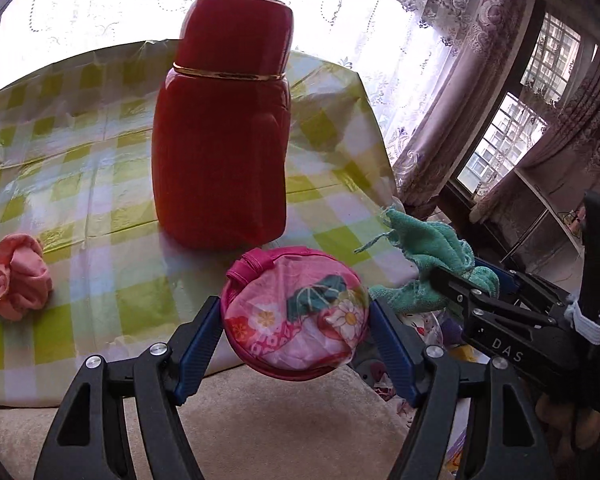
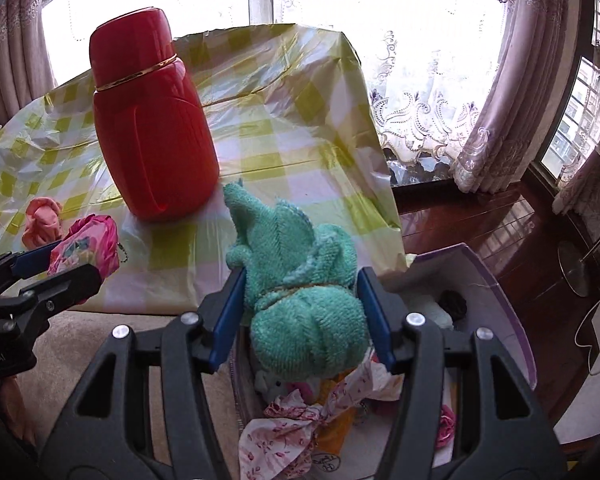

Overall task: Organize soft objects
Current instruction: 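Carry the green bundle and pink pouch to the box and release both, then move both open tools back toward the pink towel on the seat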

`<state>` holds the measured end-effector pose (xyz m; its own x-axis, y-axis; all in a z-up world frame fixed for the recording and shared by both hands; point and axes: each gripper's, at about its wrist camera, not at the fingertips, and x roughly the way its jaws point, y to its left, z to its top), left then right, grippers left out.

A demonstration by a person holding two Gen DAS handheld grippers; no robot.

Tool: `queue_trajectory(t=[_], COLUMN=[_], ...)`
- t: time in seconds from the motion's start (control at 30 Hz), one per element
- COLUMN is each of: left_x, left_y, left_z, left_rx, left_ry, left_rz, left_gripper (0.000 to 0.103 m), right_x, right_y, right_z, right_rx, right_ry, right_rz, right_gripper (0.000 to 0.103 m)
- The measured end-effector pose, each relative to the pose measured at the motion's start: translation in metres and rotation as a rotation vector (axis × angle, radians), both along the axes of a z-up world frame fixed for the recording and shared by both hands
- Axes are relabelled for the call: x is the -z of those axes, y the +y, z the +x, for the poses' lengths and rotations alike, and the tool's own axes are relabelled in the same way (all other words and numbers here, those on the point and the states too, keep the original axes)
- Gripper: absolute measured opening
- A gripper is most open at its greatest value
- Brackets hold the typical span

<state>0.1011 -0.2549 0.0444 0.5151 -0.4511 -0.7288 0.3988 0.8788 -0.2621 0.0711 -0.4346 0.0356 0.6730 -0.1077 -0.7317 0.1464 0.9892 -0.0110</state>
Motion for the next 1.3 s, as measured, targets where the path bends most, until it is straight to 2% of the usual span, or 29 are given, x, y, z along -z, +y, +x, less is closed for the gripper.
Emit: queue_trajectory(t=[0.33, 0.4, 0.43, 0.47, 0.6, 0.8, 0.97, 1.3], left_x=[-0.006, -0.004, -0.002, 0.0, 0.007, 0.001, -0.003, -0.009], left_y=[-0.081, -0.091, -0.095, -0.099, -0.107, -0.087, -0.056, 0.045], left_z=[-0.021, -0.022, -0.021, -0.021, -0.025, -0.021, -0.011, 0.013], left_rx=[0.207, 0.242, 0.259, 0.272, 0.301, 0.264, 0.194, -0.051], left_ry=[0.006, 0.023, 0.037, 0.052, 0.073, 0.05, 0.044, 0.033], left_rz=[-0.025, -0.04, -0.046, -0.048, -0.013, -0.017, -0.032, -0.079], left_gripper=[0.075, 0.077, 0.081, 0.085, 0.087, 0.087, 0.087, 0.087], right_x=[-0.003, -0.003, -0.002, -0.003, -0.001, 0.005, 0.003, -0.005], right_y=[-0.077, -0.085, -0.089, -0.092, -0.096, -0.079, -0.051, 0.023], right_z=[-0.021, -0.022, -0.022, -0.023, -0.024, -0.017, -0.009, 0.01], right_rx=[0.198, 0.229, 0.242, 0.254, 0.28, 0.227, 0.161, 0.002], right_ry=[-0.006, -0.002, 0.0, -0.003, 0.005, 0.031, 0.031, 0.04], right_rz=[-0.029, -0.044, -0.051, -0.056, -0.059, -0.038, -0.03, -0.017], right_gripper=[0.061, 0.069, 0.079, 0.083, 0.083, 0.083, 0.083, 0.083])
